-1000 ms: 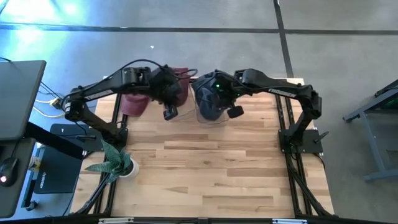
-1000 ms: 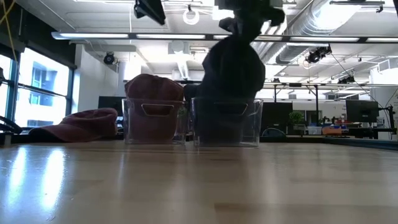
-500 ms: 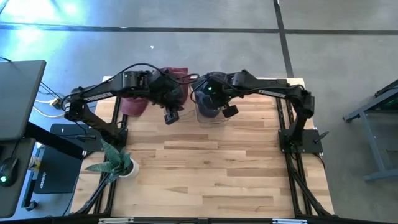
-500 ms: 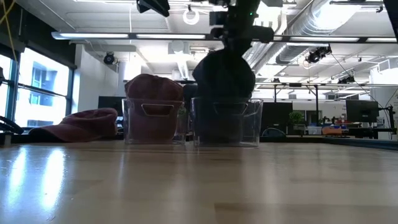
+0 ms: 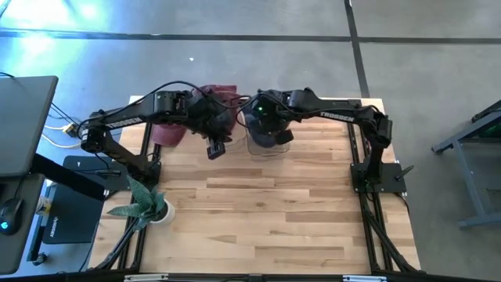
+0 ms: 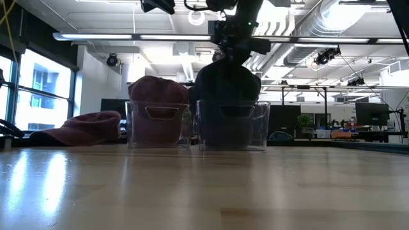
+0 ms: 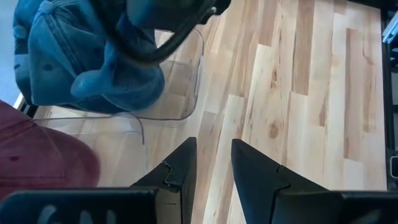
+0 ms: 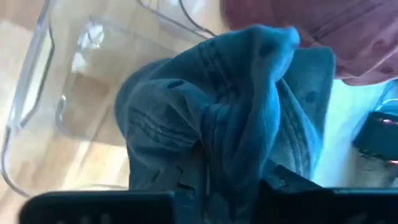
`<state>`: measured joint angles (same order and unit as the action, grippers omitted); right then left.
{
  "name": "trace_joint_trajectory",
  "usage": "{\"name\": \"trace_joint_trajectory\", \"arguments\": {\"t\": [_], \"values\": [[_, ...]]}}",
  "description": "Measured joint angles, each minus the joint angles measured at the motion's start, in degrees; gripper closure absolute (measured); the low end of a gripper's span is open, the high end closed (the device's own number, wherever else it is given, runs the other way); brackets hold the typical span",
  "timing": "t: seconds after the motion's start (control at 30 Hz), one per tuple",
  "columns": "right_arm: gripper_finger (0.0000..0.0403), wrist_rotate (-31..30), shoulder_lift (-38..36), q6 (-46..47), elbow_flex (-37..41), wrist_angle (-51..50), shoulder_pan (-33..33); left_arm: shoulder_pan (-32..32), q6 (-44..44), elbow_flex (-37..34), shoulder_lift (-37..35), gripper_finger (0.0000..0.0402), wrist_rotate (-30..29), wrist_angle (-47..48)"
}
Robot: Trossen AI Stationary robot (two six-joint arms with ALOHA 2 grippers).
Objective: Pick & Place hat
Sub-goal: Put the blue cap into the right bin
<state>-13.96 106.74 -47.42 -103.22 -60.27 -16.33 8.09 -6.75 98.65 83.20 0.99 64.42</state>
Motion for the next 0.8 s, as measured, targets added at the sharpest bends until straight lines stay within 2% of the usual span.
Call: {"name": "trace_joint_trajectory", "arguments": {"t": [0.17, 0.33, 0.43, 0.63, 0.8], "values": [[0.0277, 3.34, -0.05, 7.38, 0.00, 1.80, -1.18, -0.32, -0.17, 0.00, 0.00, 0.0307, -0.46, 0.44], [0.0223, 0.83, -1.28, 17.92, 0.00, 1.43, -1.36, -0.27, -0.60, 0.00, 0.00, 0.0307, -0.52, 2.38], [0.0215, 2.80, -3.41, 21.50, -0.02, 1.42, -1.32, -0.25, 0.43, -0.44, 0.00, 0.0307, -0.52, 1.76], [0.0214, 12.96, -7.76, 25.28, -0.02, -2.23, -2.32, -0.23, 4.49, -5.85, 0.00, 0.0307, -0.70, -3.39], [0.0217, 13.82, -9.71, 27.50, -0.09, -13.11, -4.53, -0.21, 9.90, -11.08, 0.00, 0.0307, -4.49, -12.11]]}}
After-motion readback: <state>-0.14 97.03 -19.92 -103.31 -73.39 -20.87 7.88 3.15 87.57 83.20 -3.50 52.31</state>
